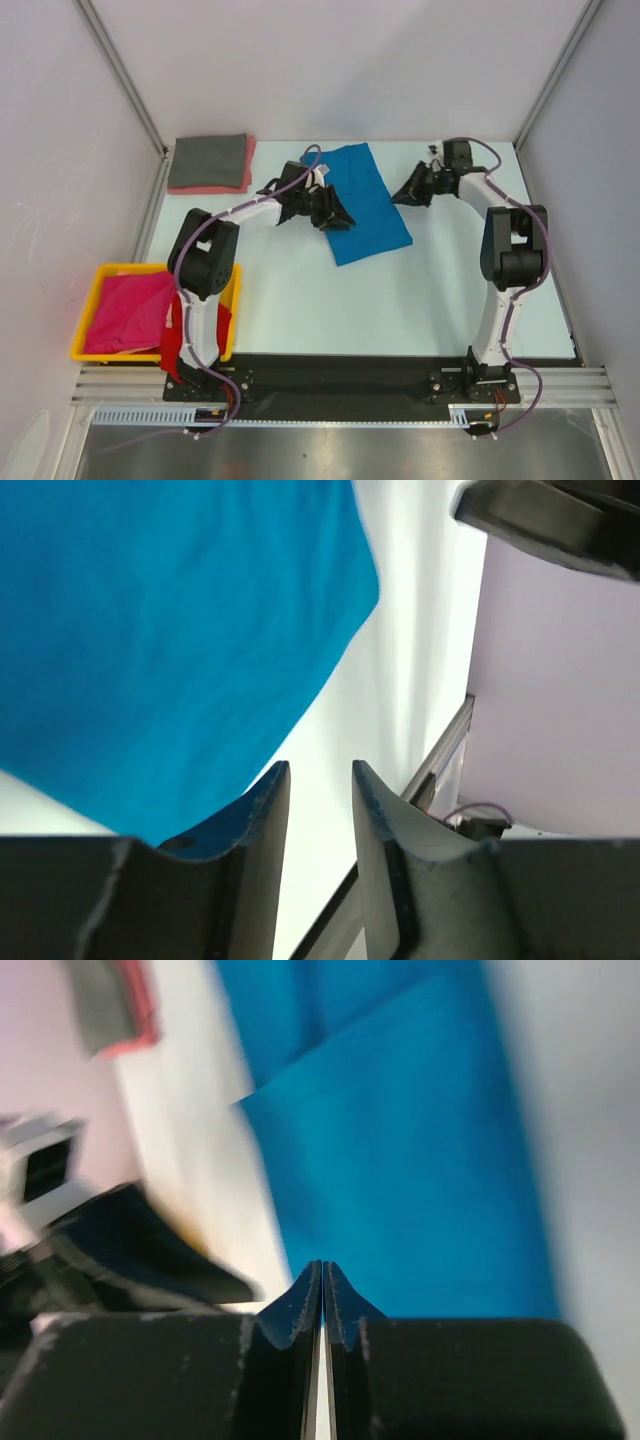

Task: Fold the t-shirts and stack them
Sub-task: Fold the tshirt

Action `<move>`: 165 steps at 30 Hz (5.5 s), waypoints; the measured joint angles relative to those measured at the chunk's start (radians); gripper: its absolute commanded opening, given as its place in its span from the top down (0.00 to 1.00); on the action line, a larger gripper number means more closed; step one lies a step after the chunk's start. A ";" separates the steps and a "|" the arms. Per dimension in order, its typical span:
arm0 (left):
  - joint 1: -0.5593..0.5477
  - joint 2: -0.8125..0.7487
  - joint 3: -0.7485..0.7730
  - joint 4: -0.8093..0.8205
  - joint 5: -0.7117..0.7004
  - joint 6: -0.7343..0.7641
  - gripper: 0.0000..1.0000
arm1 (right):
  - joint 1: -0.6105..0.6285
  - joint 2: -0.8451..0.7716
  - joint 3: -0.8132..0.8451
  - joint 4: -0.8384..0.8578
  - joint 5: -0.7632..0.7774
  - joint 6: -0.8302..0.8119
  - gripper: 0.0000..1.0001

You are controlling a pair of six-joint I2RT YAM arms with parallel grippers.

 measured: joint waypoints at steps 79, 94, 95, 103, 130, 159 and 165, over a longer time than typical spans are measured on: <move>-0.061 -0.100 -0.391 0.082 -0.237 -0.406 1.00 | -0.093 -0.244 -0.517 0.006 0.101 -0.065 0.59; -0.026 -0.338 -0.631 -0.006 -0.290 -0.215 1.00 | 0.043 -0.565 -0.843 0.078 0.090 -0.020 0.49; -0.026 -0.344 -0.635 -0.009 -0.290 -0.207 1.00 | 0.044 -0.581 -0.869 0.091 0.085 -0.013 0.49; -0.026 -0.362 -0.660 0.003 -0.284 -0.189 1.00 | 0.056 -0.520 -0.927 0.229 0.056 0.092 0.52; -0.028 -0.403 -0.703 0.009 -0.282 -0.171 1.00 | 0.094 -0.343 -0.846 0.354 0.048 0.311 1.00; -0.179 -0.811 -0.953 -0.089 -0.406 -0.167 1.00 | 0.331 -0.841 -1.101 0.138 0.176 0.180 1.00; -0.198 -0.866 -1.008 -0.106 -0.408 -0.175 1.00 | 0.388 -0.974 -1.201 0.115 0.194 0.228 1.00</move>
